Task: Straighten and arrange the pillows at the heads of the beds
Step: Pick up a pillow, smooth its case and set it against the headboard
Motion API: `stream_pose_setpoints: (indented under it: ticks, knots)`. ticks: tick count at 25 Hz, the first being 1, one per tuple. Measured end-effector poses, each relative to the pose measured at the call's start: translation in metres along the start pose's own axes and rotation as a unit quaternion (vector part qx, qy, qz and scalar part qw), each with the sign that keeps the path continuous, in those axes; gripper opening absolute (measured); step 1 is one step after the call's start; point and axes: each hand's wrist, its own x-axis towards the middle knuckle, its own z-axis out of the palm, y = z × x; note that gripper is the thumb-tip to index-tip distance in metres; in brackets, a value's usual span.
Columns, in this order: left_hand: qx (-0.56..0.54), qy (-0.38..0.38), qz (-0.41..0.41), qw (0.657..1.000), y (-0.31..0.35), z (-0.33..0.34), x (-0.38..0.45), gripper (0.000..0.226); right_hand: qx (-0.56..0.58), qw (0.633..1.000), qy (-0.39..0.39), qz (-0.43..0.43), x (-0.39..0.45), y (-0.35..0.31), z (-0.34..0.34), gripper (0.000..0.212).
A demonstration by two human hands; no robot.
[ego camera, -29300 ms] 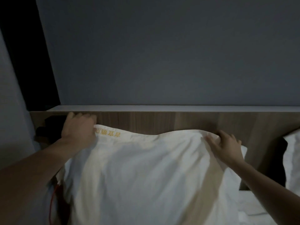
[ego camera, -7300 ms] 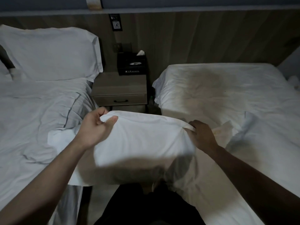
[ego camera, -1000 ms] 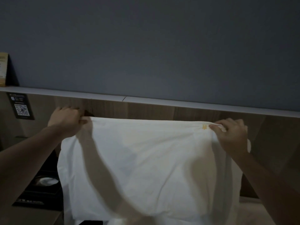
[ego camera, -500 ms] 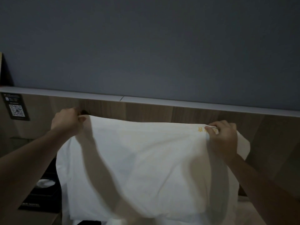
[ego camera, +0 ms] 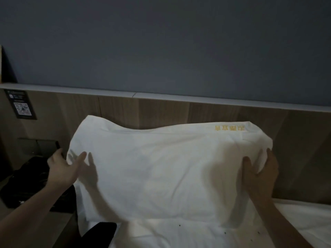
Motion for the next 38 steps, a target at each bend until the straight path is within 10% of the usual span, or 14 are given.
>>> stream_pose_setpoints:
  ticks: [7, 14, 28, 33, 38]
  knots:
    - [-0.048, -0.135, -0.060, 0.988, -0.020, 0.023, -0.018, 0.076, 0.084, 0.944, -0.117, 0.299, -0.036, 0.026, 0.004, 0.114]
    - [0.073, -0.043, 0.035, 0.996, -0.013, 0.021, -0.016, 0.050, 0.166, 0.953, 0.000, 0.253, -0.043, 0.014, 0.003, 0.065]
    - [0.214, -0.101, 0.031, 0.971, -0.012, 0.028, 0.015, 0.039, 0.121, 0.945, -0.024, 0.302, -0.048, 0.017, 0.003, 0.067]
    - [0.148, -0.019, 0.012, 0.989, 0.022, 0.014, 0.017, 0.055, 0.128, 0.972, 0.032, 0.193, -0.027, 0.008, 0.002, 0.067]
    - [0.164, 0.052, 0.165, 0.971, 0.088, 0.008, 0.029, 0.056, 0.006, 0.996, 0.015, -0.090, 0.032, -0.030, 0.022, 0.057]
